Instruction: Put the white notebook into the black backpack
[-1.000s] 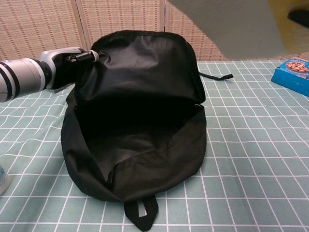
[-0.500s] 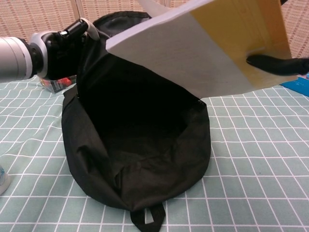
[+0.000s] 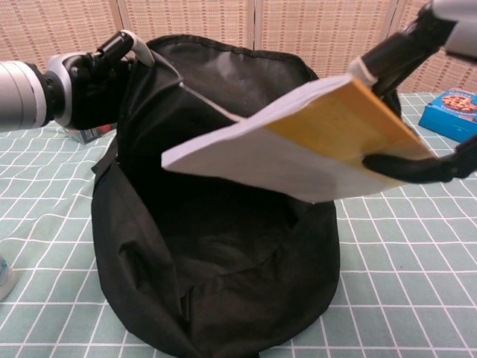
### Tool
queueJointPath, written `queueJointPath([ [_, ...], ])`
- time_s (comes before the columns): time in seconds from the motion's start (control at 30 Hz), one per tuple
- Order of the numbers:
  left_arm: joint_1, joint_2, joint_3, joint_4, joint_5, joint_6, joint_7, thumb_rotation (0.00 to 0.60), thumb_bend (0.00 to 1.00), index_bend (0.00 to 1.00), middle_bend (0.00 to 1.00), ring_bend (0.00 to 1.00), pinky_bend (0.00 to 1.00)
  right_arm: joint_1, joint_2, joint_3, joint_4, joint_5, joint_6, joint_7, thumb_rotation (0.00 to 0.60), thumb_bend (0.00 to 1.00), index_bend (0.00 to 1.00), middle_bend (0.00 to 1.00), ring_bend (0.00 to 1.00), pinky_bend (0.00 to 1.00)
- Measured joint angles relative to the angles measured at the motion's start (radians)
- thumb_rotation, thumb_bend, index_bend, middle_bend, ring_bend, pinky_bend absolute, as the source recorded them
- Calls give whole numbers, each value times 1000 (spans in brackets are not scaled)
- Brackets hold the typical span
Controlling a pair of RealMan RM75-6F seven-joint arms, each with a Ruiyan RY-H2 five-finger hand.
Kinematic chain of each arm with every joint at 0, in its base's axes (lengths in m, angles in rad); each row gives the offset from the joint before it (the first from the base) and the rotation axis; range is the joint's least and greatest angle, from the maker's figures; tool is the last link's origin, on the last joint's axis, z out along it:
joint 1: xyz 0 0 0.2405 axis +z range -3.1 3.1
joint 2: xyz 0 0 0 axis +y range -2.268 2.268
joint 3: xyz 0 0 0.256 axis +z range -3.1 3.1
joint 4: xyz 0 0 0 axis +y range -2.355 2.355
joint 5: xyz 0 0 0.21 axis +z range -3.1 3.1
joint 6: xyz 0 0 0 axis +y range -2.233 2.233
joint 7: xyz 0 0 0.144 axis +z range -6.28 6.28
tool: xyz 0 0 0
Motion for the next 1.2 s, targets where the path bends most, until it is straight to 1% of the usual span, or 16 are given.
queueJointPath([
  [0.2, -2, -1, -6, 11, -18, -4, -16, 63, 766, 653, 293, 139, 271, 46, -73, 5, 55, 11, -73, 6, 600, 303, 1000, 735, 593, 536],
  [0.3, 0, 5, -7, 10, -15, -18, -25, 67, 766, 645, 277, 116, 265, 71, -102, 16, 85, 35, -124, -12, 600, 303, 1000, 735, 593, 536],
  [0.43, 8, 18, -9, 7, 9, -50, -50, 77, 765, 627, 241, 73, 229, 107, -154, 41, 129, 80, -193, -71, 600, 303, 1000, 735, 593, 536],
  [0.63, 21, 30, -15, 5, 28, -60, -78, 75, 766, 621, 229, 57, 214, 138, -241, 74, 187, 145, -255, -202, 600, 303, 1000, 735, 593, 551],
  [0.7, 23, 33, -18, 4, 28, -62, -86, 75, 765, 618, 223, 50, 202, 144, -267, 81, 211, 159, -265, -248, 600, 303, 1000, 735, 593, 552],
  [0.83, 30, 47, -25, 0, 29, -83, -114, 79, 765, 614, 212, 32, 168, 154, -352, 95, 280, 197, -281, -351, 600, 303, 1000, 735, 593, 562],
  [0.93, 38, 57, -29, -6, 34, -93, -130, 78, 765, 612, 207, 24, 151, 161, -408, 102, 334, 225, -291, -402, 600, 303, 1000, 736, 593, 565],
  [1.1, 47, 69, -31, -13, 36, -94, -146, 80, 765, 611, 207, 23, 148, 167, -476, 106, 417, 256, -291, -455, 600, 303, 1000, 744, 595, 570],
  [1.2, 51, 72, -31, -15, 38, -91, -149, 83, 765, 612, 207, 23, 145, 165, -492, 105, 430, 274, -285, -474, 600, 303, 1000, 747, 603, 576],
])
